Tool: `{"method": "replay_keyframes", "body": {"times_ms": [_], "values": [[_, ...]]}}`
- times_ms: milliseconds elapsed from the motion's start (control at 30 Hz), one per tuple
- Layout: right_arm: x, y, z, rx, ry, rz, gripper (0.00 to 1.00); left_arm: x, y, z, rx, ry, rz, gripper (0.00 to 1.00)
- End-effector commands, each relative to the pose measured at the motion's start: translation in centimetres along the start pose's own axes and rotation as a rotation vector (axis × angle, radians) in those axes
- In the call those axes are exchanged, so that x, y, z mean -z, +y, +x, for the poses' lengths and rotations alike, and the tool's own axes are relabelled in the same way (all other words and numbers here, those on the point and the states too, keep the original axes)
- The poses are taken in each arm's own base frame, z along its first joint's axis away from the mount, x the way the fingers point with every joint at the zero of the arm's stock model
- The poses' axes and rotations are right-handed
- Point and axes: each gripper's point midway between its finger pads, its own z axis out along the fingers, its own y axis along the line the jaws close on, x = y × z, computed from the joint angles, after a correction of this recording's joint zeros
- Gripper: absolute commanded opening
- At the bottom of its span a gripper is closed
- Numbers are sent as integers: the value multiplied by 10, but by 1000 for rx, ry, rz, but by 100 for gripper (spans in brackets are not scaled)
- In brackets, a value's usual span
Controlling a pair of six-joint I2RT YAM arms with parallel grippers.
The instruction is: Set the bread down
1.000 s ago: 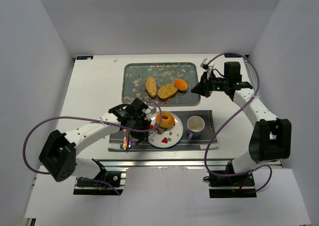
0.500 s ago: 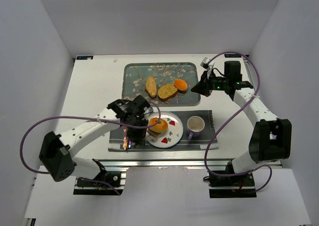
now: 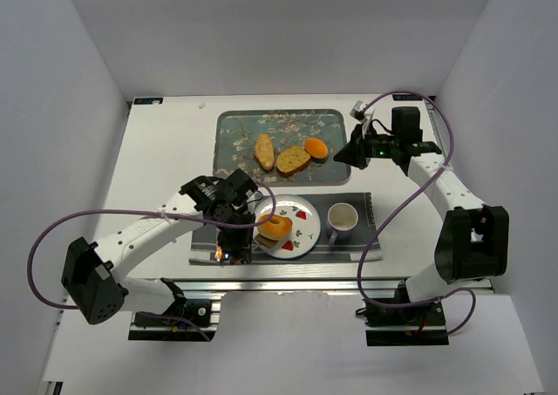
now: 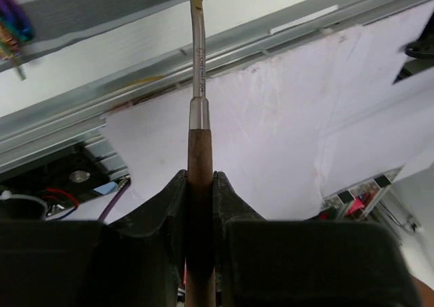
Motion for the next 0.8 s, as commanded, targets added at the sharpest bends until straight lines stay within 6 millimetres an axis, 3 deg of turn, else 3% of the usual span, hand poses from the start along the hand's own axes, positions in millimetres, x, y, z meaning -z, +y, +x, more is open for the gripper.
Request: {"method": "replay_keyframes", "body": {"times_ms": [0, 67, 267, 533, 633, 767], "values": [[0, 0, -14, 27, -40, -19, 2, 6, -30, -14, -53, -19, 122, 0], [1, 1, -13, 32, -36, -17, 3, 2, -40, -17, -60, -1, 169, 0], [3, 2, -8, 41, -24, -10, 3, -2, -55, 2, 22, 134, 276, 0], [2, 3, -8, 36, -28, -16, 2, 14, -72, -18, 108, 119, 424, 0], [2, 3, -8, 35, -29, -19, 2, 15, -68, -22, 154, 112, 461, 0], [3, 4, -10, 36, -33, -18, 2, 4, -57, -9, 203, 170, 456, 0]]}}
